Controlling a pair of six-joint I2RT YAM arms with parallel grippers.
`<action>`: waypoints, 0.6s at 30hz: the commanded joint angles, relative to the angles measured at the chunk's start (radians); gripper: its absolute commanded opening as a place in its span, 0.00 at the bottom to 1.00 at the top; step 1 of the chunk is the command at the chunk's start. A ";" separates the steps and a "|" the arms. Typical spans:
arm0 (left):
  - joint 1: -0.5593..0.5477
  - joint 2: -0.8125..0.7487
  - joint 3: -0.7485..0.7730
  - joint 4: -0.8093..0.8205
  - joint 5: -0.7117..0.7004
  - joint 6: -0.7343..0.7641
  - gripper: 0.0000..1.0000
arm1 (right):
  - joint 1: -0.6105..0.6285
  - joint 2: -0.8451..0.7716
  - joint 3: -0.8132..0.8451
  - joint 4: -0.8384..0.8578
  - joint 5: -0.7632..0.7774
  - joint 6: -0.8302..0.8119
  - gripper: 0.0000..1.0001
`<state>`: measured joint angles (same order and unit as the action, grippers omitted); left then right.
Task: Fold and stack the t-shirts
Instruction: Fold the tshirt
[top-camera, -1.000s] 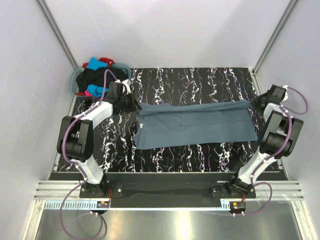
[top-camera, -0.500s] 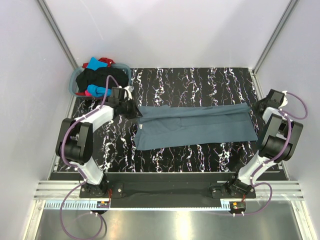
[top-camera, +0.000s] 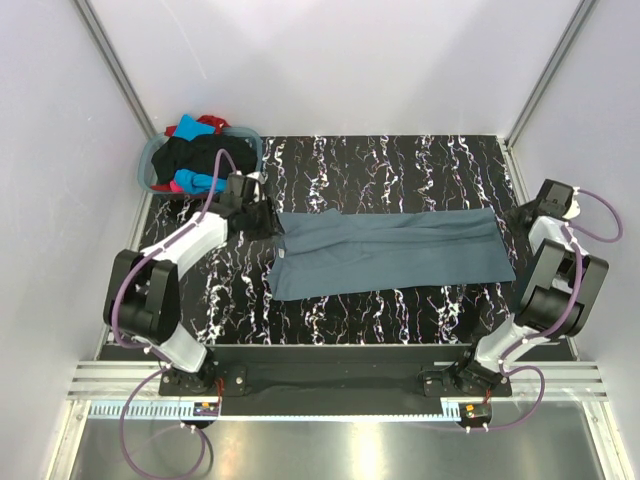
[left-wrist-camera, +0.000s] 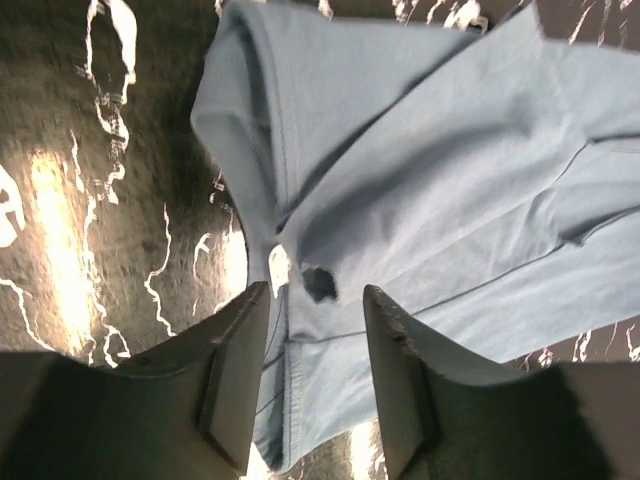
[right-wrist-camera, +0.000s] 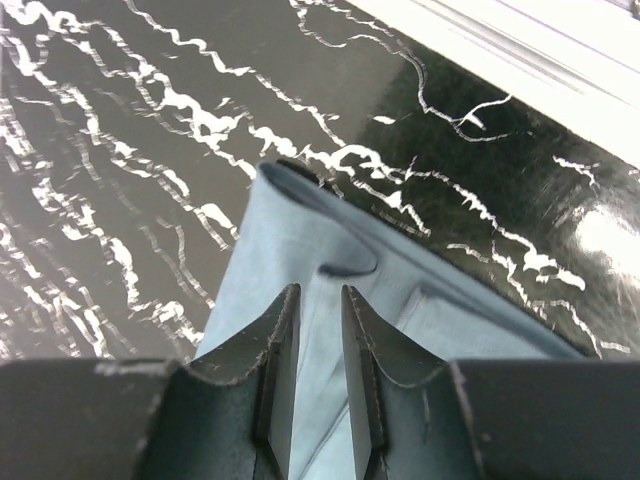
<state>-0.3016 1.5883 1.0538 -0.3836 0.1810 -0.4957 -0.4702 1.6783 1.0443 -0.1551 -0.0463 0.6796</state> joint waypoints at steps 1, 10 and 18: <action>-0.022 0.018 0.099 0.000 -0.029 0.032 0.48 | -0.002 -0.069 0.025 -0.047 -0.045 0.017 0.30; -0.031 0.223 0.273 -0.020 0.049 0.049 0.52 | 0.041 0.026 0.097 -0.081 -0.254 -0.009 0.29; -0.106 0.315 0.330 -0.061 0.054 0.092 0.54 | 0.050 0.096 0.105 -0.084 -0.264 -0.017 0.29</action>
<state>-0.3614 1.9076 1.3510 -0.4252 0.2173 -0.4335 -0.4206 1.7737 1.1236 -0.2306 -0.2802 0.6777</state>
